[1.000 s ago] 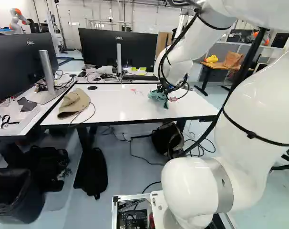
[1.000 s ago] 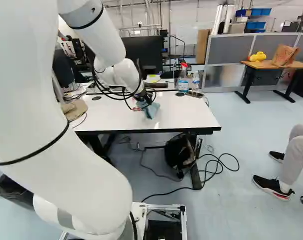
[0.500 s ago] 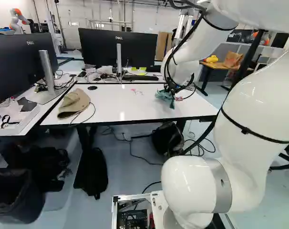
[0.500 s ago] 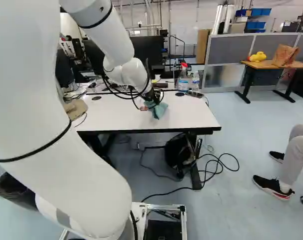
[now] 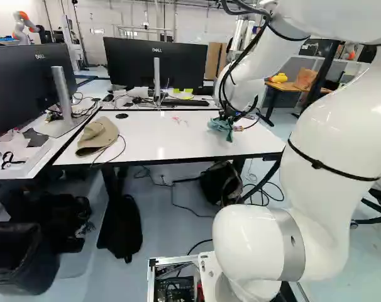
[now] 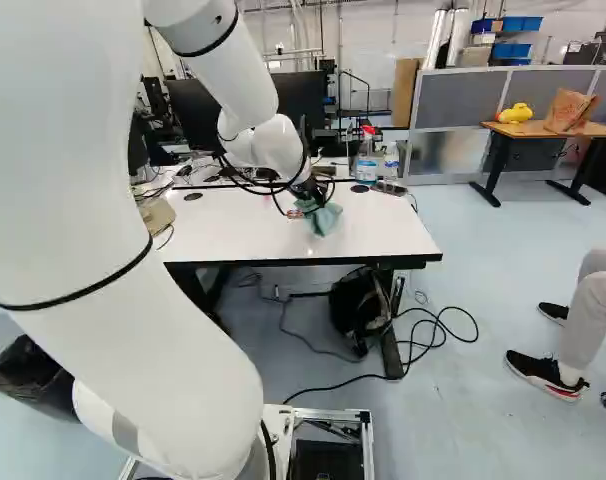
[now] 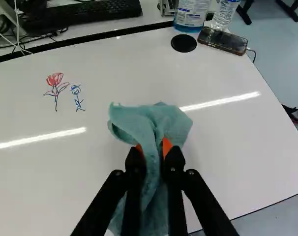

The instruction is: Clean the table with the green towel

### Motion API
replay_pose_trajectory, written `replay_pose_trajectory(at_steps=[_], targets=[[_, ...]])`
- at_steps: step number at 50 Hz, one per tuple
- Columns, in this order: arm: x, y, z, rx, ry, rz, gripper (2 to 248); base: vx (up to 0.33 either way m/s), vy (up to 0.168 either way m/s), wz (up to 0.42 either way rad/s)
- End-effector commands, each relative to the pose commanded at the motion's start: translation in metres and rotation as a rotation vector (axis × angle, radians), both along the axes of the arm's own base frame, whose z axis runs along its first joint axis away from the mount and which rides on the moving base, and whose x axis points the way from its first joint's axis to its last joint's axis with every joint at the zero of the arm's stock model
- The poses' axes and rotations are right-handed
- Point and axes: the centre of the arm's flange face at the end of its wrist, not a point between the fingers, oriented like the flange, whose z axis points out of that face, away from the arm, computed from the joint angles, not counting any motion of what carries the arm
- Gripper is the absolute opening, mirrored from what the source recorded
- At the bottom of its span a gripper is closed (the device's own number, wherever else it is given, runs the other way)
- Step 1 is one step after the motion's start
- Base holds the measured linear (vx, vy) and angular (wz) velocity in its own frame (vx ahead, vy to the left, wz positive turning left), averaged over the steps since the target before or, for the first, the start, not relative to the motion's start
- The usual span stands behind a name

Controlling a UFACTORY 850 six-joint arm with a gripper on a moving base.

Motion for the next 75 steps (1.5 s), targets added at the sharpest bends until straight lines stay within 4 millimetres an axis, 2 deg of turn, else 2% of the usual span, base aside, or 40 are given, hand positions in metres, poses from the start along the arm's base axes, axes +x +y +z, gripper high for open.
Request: replay_pose_trajectory(at_steps=[51, 75], targets=[[0.020, -0.004, -0.060, 0.024, 0.117, 0.000, 55, 0.000, 0.000, 0.000], [0.020, -0.004, -0.060, 0.024, 0.117, 0.000, 55, 0.000, 0.000, 0.000]])
